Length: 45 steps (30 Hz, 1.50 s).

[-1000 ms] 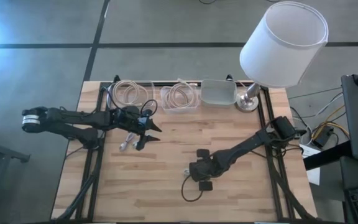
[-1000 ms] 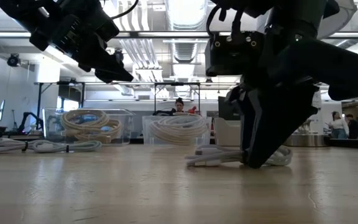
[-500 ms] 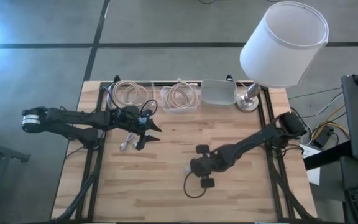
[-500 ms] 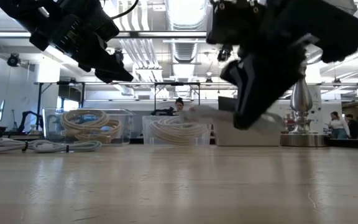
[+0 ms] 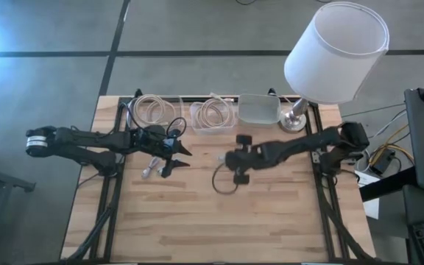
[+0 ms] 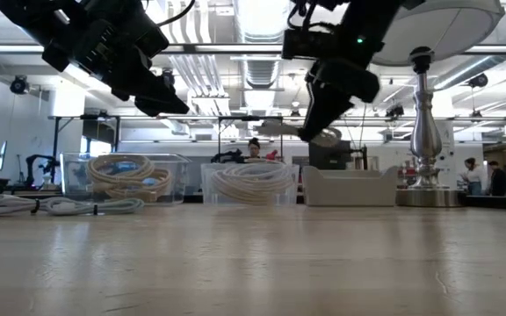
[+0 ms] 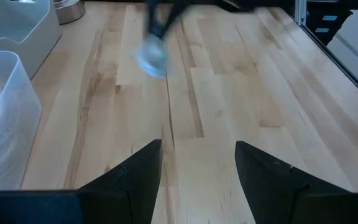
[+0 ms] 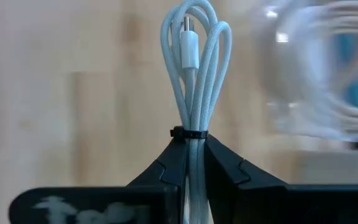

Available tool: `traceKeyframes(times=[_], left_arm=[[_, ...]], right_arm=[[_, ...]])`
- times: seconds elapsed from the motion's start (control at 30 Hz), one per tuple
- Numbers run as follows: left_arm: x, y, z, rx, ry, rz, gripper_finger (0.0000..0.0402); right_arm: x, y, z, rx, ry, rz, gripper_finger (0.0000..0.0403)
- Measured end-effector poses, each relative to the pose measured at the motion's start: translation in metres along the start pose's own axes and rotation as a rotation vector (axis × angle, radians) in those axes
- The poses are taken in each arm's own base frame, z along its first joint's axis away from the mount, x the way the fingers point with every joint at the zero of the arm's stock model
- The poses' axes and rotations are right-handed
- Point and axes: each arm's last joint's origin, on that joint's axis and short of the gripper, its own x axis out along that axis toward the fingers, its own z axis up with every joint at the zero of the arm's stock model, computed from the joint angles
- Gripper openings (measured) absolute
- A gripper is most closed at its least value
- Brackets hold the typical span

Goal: Pick & Place USB Port
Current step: Put the white USB cable into the gray bin

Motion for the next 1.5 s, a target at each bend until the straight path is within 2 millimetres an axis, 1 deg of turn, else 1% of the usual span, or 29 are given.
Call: traceKeyframes(times=[0.17,0.27,0.37,0.5,0.63,0.7,0.83,1.0,1.13,1.37,1.5], left_arm=[[0.0,0.0,0.0,-0.012,0.0,-0.001,0.0207],[0.0,0.0,0.0,-0.017,0.0,-0.001,0.0207],[0.0,0.0,0.0,-0.016,0.0,-0.001,0.0207],[0.0,0.0,0.0,-0.011,0.0,-0.001,0.0207],[0.0,0.0,0.0,-0.01,0.0,-0.001,0.0207],[0.0,0.0,0.0,-0.01,0.0,-0.001,0.0207],[0.0,0.0,0.0,-0.01,0.0,-0.001,0.0207],[0.0,0.0,0.0,-0.01,0.0,0.0,0.0207],[0.0,0.0,0.0,-0.009,0.0,0.0,0.0206],[0.0,0.0,0.0,-0.009,0.0,0.0,0.0206],[0.0,0.0,0.0,-0.009,0.0,0.0,0.0206]], right_arm=[[-0.019,-0.045,-0.001,0.044,-0.027,-0.085,0.0037],[-0.024,-0.069,-0.006,0.073,-0.032,-0.13,0.0038],[-0.022,-0.09,-0.012,0.129,-0.05,-0.169,0.0038],[-0.009,-0.109,-0.022,0.198,-0.048,-0.21,0.0038],[0.009,-0.121,-0.035,0.24,-0.019,-0.247,0.0038],[0.017,-0.126,-0.042,0.269,0.011,-0.296,0.0038],[0.029,-0.137,-0.057,0.383,0.056,-0.429,0.0038],[0.041,-0.148,-0.073,0.498,0.095,-0.481,0.0038],[0.052,-0.15,-0.086,0.534,0.116,-0.489,0.0038],[0.068,-0.155,-0.1,0.613,0.117,-0.519,0.0038],[0.077,-0.157,-0.106,0.629,0.126,-0.53,0.0038]])
